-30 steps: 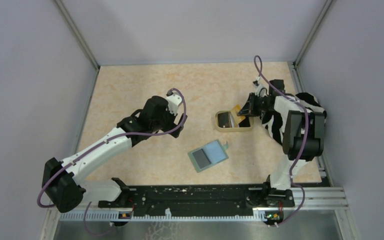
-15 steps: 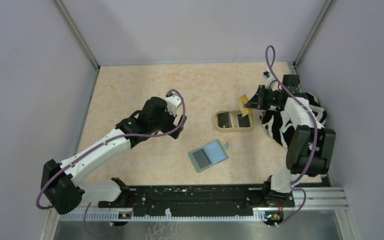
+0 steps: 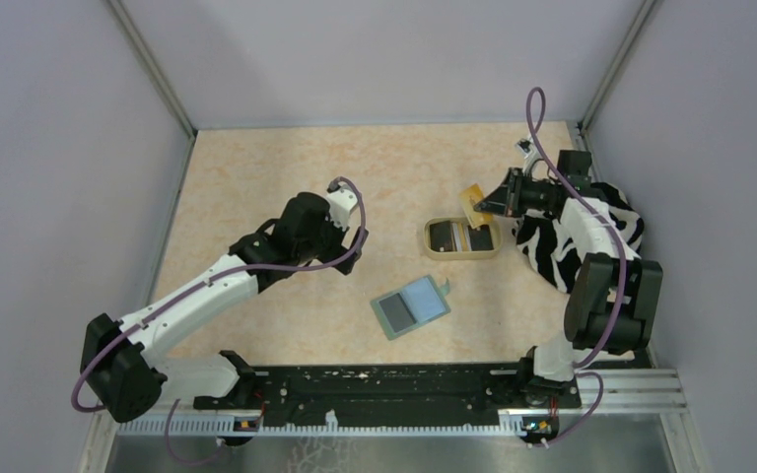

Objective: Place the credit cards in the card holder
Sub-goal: Pick up the credit card from the storage box.

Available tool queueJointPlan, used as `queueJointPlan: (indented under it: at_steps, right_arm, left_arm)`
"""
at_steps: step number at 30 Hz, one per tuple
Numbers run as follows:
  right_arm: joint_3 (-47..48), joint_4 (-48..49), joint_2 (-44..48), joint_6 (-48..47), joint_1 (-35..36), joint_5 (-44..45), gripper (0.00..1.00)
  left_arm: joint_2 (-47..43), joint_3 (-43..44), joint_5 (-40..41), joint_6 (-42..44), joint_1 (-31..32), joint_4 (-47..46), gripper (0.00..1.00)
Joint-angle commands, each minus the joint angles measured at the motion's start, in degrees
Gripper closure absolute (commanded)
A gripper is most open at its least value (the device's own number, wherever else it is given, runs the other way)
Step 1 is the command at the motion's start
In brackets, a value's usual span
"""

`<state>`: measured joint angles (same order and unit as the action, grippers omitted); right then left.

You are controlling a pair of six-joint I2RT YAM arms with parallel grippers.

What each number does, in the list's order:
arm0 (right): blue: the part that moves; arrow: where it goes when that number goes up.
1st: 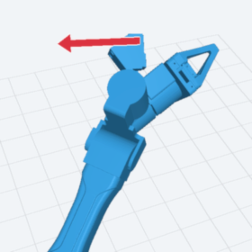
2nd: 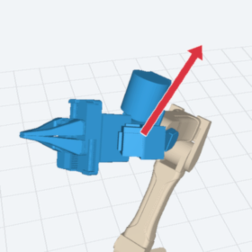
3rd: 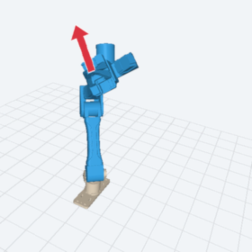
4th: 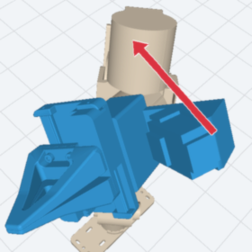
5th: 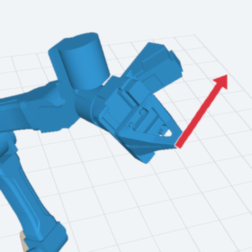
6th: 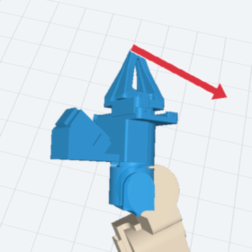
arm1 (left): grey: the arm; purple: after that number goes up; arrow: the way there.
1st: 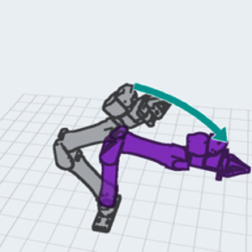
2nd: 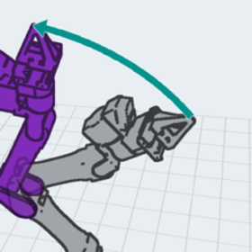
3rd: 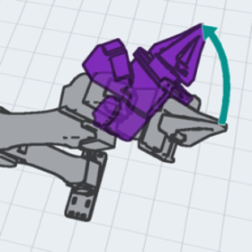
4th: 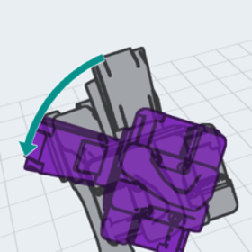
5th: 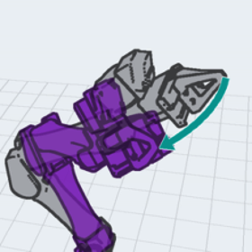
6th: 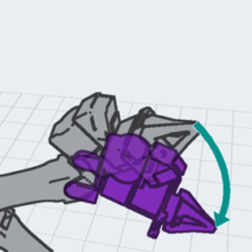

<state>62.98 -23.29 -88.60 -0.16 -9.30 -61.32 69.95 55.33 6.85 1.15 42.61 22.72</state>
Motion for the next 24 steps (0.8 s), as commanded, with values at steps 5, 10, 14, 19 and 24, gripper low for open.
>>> queueJointPlan:
  at_steps: [5, 10, 14, 19, 24]
  right_arm:
    - [-2.8, 9.2, 3.4, 6.3, -0.4, -8.0, 1.00]
    - [-5.6, 16.8, 4.1, 13.5, 0.0, -11.1, 1.00]
    - [-8.1, 23.5, 4.4, 18.9, 1.9, -13.0, 1.00]
    - [-10.6, 31.2, 4.6, 24.6, 4.8, -14.0, 1.00]
    - [-12.4, 38.5, 3.4, 30.2, 8.0, -15.8, 1.00]
  left_arm:
    - [-1.4, -0.1, -1.2, -0.4, -0.2, -1.9, 0.01]
    - [-2.7, -0.9, -5.8, -3.7, -0.2, -4.4, 0.01]
    - [-3.1, -2.2, -12.6, -10.2, -0.2, -8.3, 0.01]
    - [-6.3, -13.9, -23.7, -23.7, -0.2, -29.6, 0.02]
    - [-4.1, -30.3, -33.2, -39.2, -0.2, -70.9, 0.11]
